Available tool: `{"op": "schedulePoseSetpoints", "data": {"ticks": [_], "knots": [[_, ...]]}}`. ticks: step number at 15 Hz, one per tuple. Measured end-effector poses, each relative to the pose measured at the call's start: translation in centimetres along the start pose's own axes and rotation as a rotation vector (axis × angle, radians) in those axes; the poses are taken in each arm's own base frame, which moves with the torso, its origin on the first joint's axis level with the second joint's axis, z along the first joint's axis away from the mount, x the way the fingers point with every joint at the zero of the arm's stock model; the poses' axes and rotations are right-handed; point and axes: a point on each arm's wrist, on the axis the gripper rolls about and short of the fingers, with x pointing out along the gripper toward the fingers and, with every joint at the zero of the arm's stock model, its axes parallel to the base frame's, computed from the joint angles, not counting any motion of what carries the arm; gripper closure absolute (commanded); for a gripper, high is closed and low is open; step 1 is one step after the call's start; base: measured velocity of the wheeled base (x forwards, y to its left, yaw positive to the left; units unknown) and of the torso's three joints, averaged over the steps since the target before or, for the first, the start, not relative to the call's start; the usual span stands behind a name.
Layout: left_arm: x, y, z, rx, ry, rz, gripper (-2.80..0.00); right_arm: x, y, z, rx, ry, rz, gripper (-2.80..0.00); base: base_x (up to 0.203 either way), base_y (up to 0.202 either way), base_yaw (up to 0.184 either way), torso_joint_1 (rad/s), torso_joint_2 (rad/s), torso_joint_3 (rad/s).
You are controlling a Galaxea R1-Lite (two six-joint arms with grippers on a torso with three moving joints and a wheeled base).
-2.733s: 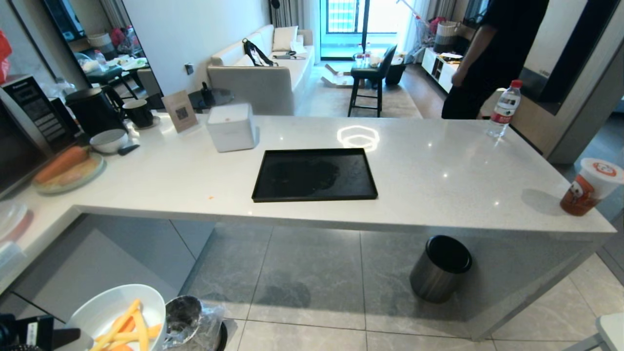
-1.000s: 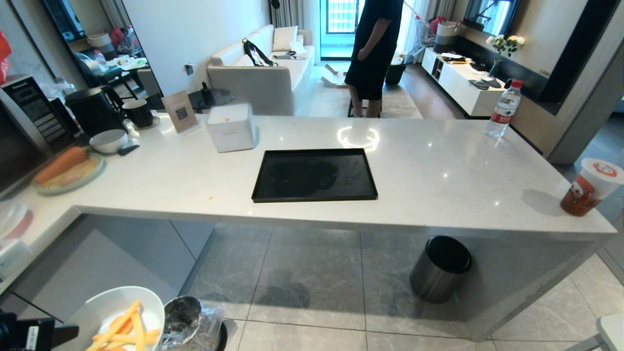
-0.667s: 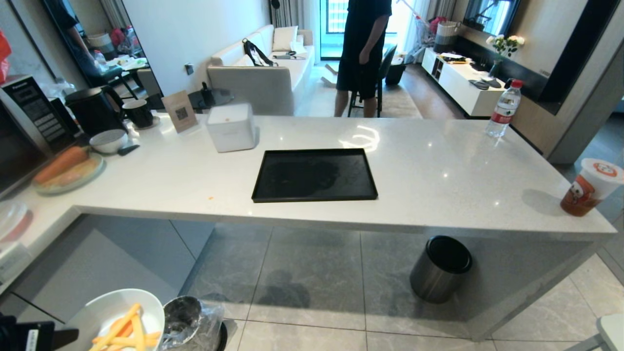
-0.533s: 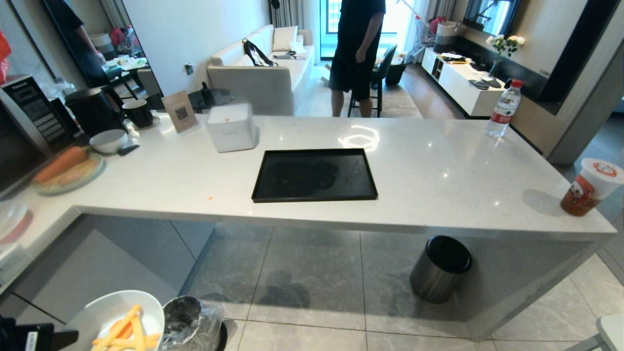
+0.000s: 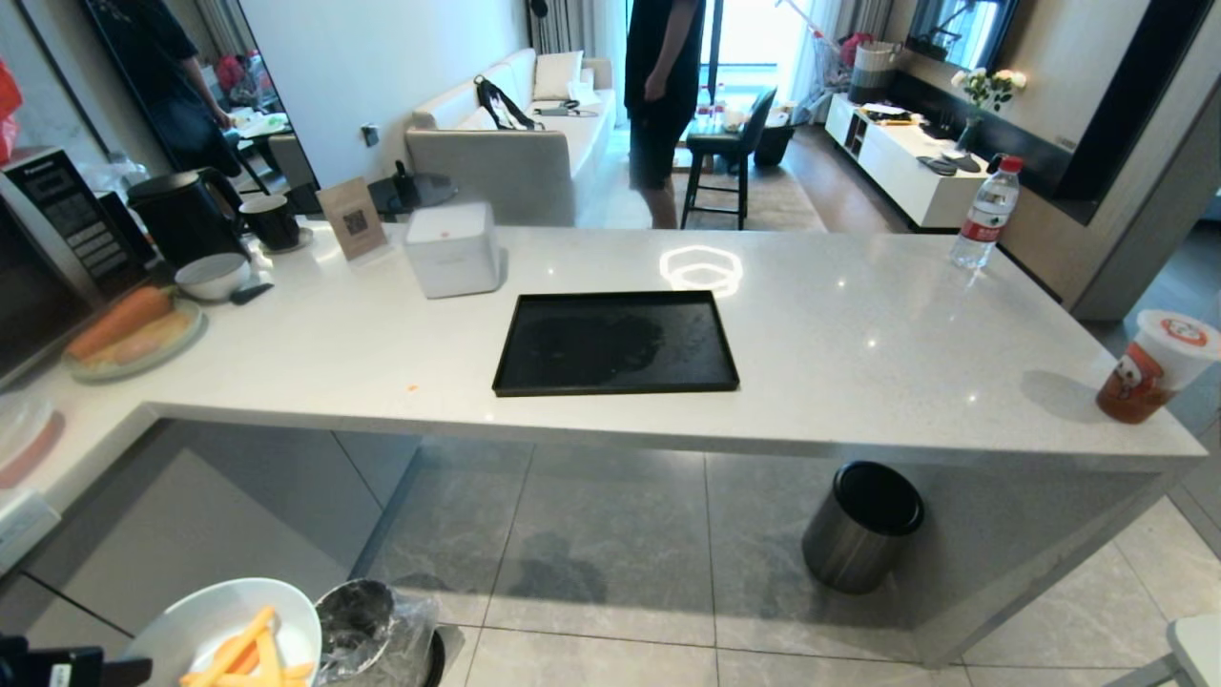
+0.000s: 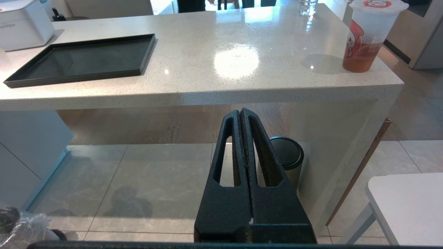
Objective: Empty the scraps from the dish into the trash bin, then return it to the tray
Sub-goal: Move the bowl over the trash can
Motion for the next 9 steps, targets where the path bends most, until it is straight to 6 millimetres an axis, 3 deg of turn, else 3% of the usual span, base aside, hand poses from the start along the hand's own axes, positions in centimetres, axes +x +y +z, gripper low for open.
{"op": "schedulePoseSetpoints", "data": {"ticks": [9], "knots": [[0.14, 0.06, 0.30, -0.004, 0.005, 0.006, 0.00, 0.00, 0.00, 0.00, 0.000, 0.000, 0.000, 0.00, 0.000, 0.000, 0.000, -0.010, 0.02, 0.015]]}}
